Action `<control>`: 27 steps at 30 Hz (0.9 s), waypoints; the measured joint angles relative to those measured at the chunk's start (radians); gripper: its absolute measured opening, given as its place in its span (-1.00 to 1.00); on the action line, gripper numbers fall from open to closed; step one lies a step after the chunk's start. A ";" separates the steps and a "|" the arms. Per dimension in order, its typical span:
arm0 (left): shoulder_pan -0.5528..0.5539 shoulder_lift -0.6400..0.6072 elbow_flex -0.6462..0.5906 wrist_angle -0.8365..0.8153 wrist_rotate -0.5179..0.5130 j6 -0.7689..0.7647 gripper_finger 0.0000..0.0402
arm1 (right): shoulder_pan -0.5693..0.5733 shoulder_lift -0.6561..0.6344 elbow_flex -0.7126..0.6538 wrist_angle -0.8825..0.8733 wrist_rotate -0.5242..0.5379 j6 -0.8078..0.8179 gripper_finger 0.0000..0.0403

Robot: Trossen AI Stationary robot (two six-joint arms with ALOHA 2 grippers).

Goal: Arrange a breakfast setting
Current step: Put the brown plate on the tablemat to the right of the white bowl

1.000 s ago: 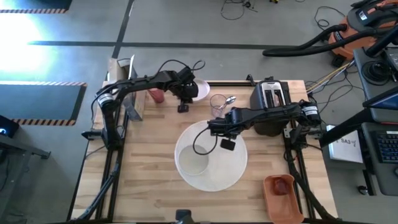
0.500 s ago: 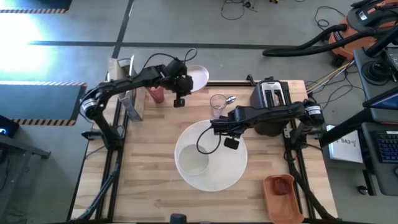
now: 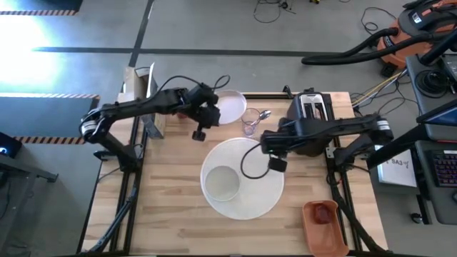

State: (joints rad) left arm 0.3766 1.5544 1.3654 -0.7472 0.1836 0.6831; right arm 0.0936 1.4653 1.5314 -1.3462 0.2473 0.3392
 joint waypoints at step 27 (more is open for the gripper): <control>-0.413 -0.049 -0.053 -0.006 -0.036 -0.100 -1.00 | 0.116 -0.004 -0.003 0.319 -0.011 -0.602 -0.58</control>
State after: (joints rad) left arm -0.0364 1.5049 1.3125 -0.7536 0.1475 0.5829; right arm 0.2093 1.4617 1.5288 -1.0271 0.2359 -0.2628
